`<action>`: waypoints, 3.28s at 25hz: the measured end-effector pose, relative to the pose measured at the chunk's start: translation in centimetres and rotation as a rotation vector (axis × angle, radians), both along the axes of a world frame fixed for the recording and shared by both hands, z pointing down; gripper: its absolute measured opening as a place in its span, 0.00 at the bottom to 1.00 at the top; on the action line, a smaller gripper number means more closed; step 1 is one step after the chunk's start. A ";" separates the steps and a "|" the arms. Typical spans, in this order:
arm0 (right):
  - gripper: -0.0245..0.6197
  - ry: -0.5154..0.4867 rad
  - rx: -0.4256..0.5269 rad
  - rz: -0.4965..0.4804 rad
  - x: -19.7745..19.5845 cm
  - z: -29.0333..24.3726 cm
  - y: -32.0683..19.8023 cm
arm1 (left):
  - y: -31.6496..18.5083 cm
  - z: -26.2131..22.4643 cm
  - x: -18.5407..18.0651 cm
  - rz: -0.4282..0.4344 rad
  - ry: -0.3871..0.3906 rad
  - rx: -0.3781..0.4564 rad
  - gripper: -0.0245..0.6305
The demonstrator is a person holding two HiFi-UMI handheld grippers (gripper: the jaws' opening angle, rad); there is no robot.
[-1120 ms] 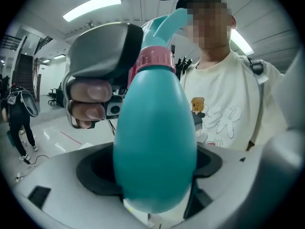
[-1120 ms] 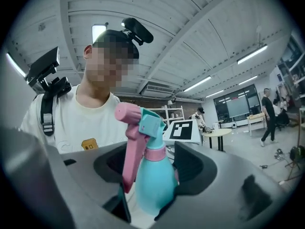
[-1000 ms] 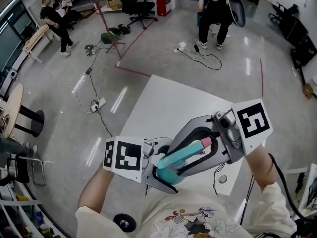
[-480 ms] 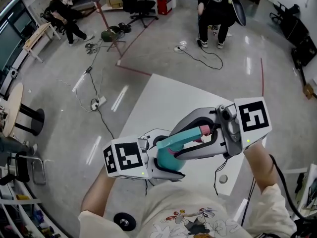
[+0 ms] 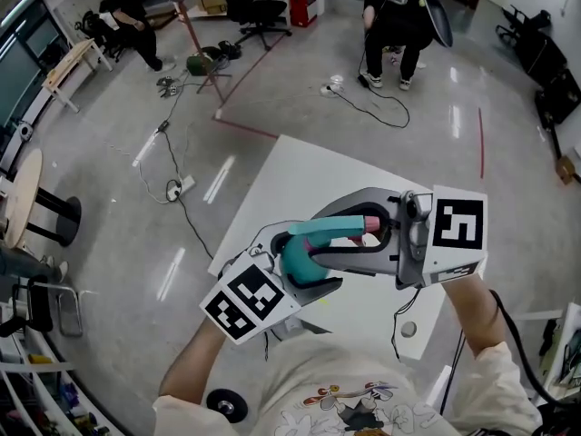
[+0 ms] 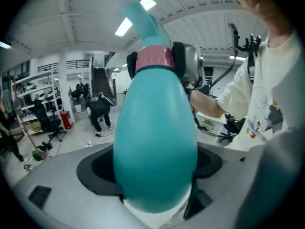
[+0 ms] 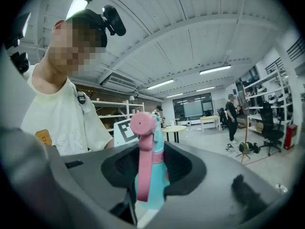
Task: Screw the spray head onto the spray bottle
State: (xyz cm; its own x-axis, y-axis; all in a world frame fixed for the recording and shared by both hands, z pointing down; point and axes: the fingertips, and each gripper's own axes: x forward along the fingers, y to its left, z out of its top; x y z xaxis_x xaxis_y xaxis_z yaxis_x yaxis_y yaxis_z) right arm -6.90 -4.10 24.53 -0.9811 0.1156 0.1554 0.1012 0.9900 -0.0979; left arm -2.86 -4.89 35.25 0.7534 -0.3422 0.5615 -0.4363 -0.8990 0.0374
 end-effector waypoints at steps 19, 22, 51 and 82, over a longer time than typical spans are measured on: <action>0.25 -0.037 0.018 0.511 -1.7 1.7 -2.8 | -4.8 1.2 -3.8 -0.544 -0.039 0.237 0.68; 0.25 -0.065 0.008 0.576 -1.7 1.7 -2.8 | -4.9 1.1 -4.3 -0.586 -0.061 0.269 0.68; 0.24 -0.024 0.104 0.860 1.9 10.1 -9.7 | -1.6 3.9 -4.9 -0.640 0.002 0.263 0.05; 0.33 0.267 -0.003 0.798 1.3 41.6 -9.0 | -0.3 6.1 -4.9 -0.670 -0.024 0.188 0.05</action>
State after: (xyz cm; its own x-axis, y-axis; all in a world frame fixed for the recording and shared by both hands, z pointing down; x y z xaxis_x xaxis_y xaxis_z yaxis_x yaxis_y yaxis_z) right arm -5.63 -13.13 66.11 -0.6988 -0.5967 0.3944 -0.6564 0.7541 -0.0222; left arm -7.78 -5.15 41.35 0.3341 -0.8219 0.4614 -0.8980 -0.4263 -0.1092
